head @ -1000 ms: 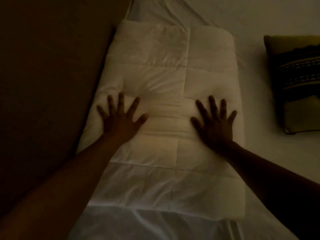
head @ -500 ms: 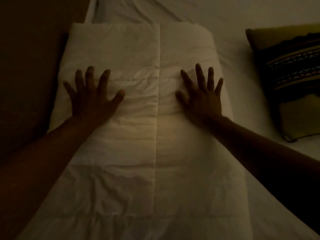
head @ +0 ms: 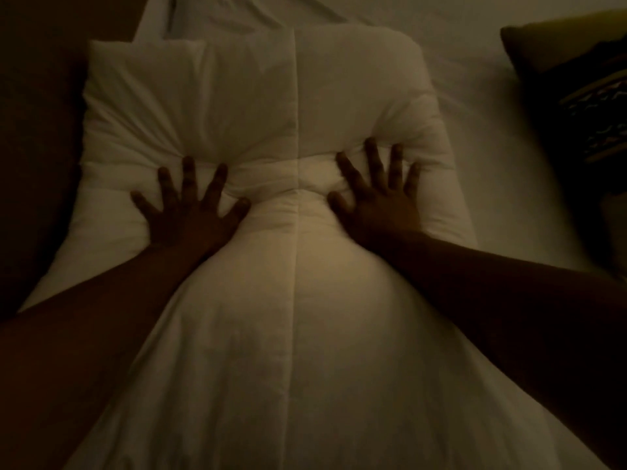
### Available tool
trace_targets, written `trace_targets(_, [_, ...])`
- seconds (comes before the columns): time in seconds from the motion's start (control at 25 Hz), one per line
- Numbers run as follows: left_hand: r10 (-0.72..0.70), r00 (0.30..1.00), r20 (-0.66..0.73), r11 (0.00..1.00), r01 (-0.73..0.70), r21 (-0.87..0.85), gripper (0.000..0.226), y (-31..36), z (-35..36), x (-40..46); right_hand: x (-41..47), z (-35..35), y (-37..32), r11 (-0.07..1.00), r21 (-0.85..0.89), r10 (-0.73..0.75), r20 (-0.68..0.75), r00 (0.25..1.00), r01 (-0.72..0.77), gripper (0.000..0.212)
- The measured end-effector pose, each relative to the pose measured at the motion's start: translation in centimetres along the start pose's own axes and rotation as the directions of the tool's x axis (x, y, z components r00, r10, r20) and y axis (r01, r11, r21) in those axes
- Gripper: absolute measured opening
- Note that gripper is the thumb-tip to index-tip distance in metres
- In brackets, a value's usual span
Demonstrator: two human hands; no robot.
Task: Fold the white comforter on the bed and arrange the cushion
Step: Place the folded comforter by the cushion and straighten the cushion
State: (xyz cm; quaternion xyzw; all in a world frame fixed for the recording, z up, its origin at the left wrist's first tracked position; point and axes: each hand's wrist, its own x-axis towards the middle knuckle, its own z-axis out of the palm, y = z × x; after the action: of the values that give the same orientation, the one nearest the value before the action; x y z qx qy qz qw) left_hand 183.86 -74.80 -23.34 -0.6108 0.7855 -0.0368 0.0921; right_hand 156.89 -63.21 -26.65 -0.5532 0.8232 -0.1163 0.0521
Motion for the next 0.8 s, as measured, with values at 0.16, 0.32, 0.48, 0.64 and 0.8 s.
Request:
trace_targets(0.16, [0.019, 0.997, -0.069, 1.000, -0.018, 0.008, 0.077, -0.1, -1.1, -3.5, -1.8, -2.2, 0.3, 0.999, 0.032, -0.030, 0.075, 0.997, 0.028, 0.070])
trace_targets(0.32, [0.170, 0.985, -0.038, 0.974, -0.174, -0.144, 0.084, -2.9, -3.8, -10.4, -7.3, -7.2, 0.6, 0.992, 0.129, -0.038, 0.188, 0.981, 0.014, 0.065])
trace_targets(0.48, [0.227, 0.967, -0.115, 0.973, -0.229, -0.009, 0.081, -4.8, -4.5, -21.9, -19.6, -9.9, 0.2, 0.989, 0.149, -0.037, 0.142, 0.989, 0.016, 0.063])
trace_targets(0.64, [0.109, 0.979, -0.172, 0.994, -0.107, 0.021, 0.084, -5.9, -1.1, -31.0, -30.5, -8.9, 0.2, 0.986, 0.156, -0.070, 0.125, 0.990, 0.050, 0.067])
trace_targets(0.8, [0.084, 0.986, -0.146, 0.996, -0.079, 0.037, 0.079, -5.9, 0.8, -35.1, -32.6, -7.6, 0.7, 0.987, 0.155, -0.056, 0.120, 0.991, 0.037, 0.069])
